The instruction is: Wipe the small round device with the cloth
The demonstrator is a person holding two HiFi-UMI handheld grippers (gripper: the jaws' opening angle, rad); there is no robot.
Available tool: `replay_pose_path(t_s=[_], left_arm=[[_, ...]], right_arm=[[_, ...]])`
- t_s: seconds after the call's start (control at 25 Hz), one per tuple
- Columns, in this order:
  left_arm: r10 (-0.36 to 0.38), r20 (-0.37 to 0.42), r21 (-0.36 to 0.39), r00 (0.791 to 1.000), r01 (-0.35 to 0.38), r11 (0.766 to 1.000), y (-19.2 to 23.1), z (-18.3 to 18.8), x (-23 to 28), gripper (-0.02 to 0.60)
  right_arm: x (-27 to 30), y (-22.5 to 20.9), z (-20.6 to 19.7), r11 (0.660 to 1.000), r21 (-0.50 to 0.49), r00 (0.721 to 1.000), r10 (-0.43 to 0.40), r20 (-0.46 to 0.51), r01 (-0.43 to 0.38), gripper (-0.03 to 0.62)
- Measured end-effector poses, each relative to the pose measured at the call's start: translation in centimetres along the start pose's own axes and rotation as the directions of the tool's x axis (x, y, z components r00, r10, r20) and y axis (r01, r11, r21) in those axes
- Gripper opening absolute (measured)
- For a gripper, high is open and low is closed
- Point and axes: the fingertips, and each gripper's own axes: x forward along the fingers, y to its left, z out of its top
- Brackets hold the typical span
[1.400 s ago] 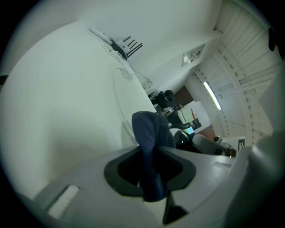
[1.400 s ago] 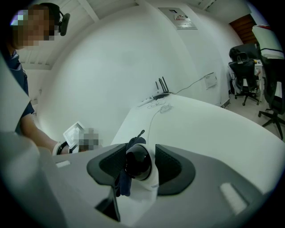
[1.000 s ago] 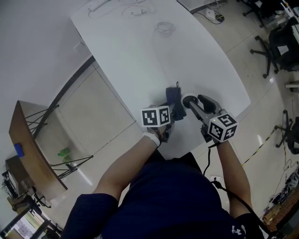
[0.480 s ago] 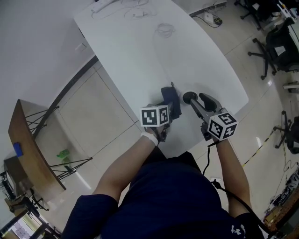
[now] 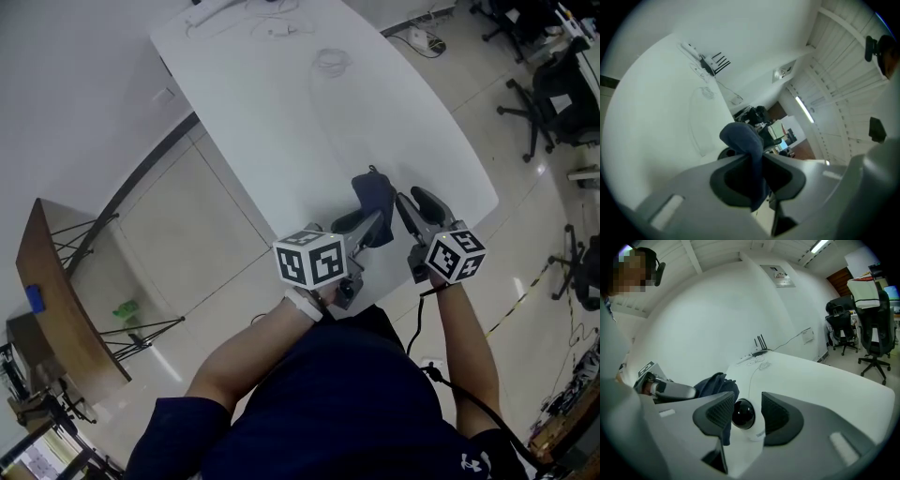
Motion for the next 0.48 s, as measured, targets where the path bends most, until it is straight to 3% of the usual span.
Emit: replay_pose_path(t_s=[0.12,0.28,0.48], left_arm=[[-0.012,0.018,-0.004,1.0,0.012,1.0,0.5,-0.5,1.3,0.072],[0.094,-0.006,-0.045,0.996,-0.094,0.995,4.6,-2.3,1.8,0.072],[0.154,-0.004,-0.067,0.988,-0.153,0.986,7.0,-3.4,1.4,0.072]], right_arm=[[0.5,-0.6,0.1,1.0,-0.009,1.0,-0.002,-0.016,0.002,0.184],[1.2,-1.0,0.2,1.0,0.001,1.0,0.01,-0.027,-0.01,0.184],[2.0,-1.3,0.1,1.0,0.006,0.999,0.022,-0.038,-0.022,0.184]])
